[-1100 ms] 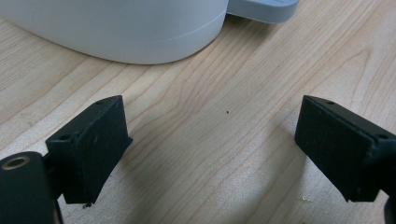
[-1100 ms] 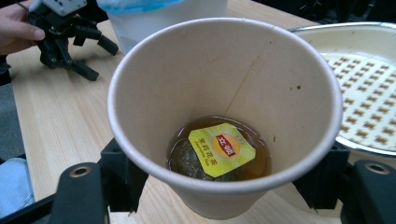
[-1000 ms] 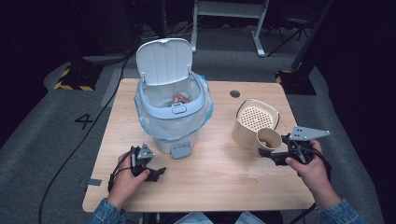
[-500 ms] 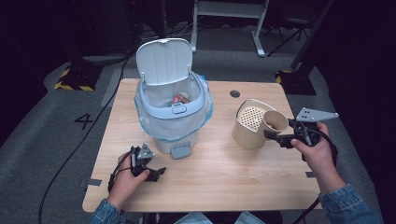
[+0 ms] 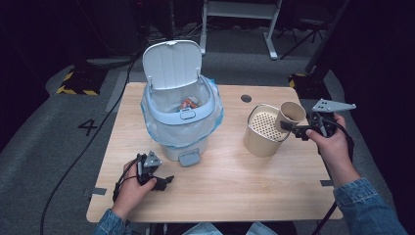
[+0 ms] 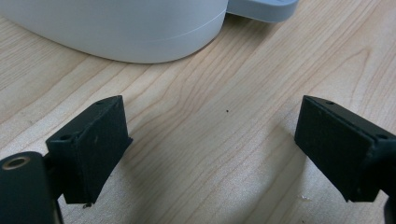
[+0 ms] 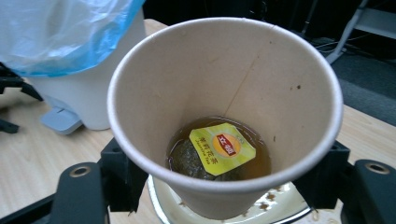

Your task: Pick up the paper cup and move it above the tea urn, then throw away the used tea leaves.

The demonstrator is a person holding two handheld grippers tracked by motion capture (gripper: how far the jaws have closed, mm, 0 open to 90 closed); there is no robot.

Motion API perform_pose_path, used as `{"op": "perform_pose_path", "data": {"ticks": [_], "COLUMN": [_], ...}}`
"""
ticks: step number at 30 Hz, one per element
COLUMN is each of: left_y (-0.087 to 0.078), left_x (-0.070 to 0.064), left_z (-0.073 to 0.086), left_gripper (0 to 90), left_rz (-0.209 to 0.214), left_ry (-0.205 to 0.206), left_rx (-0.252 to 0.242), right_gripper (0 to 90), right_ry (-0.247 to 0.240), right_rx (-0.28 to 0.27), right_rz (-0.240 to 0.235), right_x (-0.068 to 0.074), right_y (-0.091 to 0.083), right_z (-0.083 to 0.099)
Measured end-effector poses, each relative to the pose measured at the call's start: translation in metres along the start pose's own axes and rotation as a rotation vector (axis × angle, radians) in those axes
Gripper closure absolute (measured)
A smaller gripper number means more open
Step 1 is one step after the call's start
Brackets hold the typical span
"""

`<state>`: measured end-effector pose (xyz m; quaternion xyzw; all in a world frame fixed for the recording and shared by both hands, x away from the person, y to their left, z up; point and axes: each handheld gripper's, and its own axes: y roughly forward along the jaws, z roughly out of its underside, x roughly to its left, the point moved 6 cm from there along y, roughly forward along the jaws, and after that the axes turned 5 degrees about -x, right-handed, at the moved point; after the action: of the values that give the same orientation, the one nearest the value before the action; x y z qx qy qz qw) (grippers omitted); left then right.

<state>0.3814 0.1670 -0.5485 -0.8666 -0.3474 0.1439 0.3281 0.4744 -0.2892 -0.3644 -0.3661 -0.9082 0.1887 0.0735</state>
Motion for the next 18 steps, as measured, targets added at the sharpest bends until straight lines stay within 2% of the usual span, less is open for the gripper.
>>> {"op": "perform_pose_path", "data": {"ticks": [3,7,8,11,12,14,15,18], "left_y": [0.0,0.0,0.0,0.0,0.0,0.0,0.0,0.0], "left_x": [0.0,0.0,0.0,0.0,0.0,0.0,0.0,0.0], "left_z": [0.0,0.0,0.001,0.001,0.001,0.001,0.001,0.001], "left_gripper": [10.2,10.2,10.2,10.2,10.2,10.2,10.2,10.2], "left_rz": [0.001,-0.001,-0.001,0.0,0.0,0.0,0.0,0.0], "left_ry": [-0.001,-0.003,-0.002,-0.004,-0.004,-0.004,-0.004,-0.004], "left_rx": [-0.001,-0.003,-0.002,-0.003,-0.003,-0.003,-0.003,-0.003], "right_gripper": [30.0,30.0,30.0,30.1,30.2,30.3,30.5,30.6], "right_ry": [-0.002,-0.031,-0.062,-0.082,-0.126,-0.143,-0.188,-0.215], "right_rx": [0.0,0.007,0.014,0.019,0.034,0.038,0.052,0.06], "right_rz": [0.006,0.027,0.046,0.059,0.074,0.079,0.09,0.098], "right_x": [-0.004,-0.011,-0.015,-0.017,-0.021,-0.022,-0.025,-0.027], "right_y": [0.001,0.003,0.004,0.004,0.005,0.006,0.007,0.009], "right_z": [-0.001,-0.003,-0.004,-0.005,-0.005,-0.005,-0.006,-0.006]}}
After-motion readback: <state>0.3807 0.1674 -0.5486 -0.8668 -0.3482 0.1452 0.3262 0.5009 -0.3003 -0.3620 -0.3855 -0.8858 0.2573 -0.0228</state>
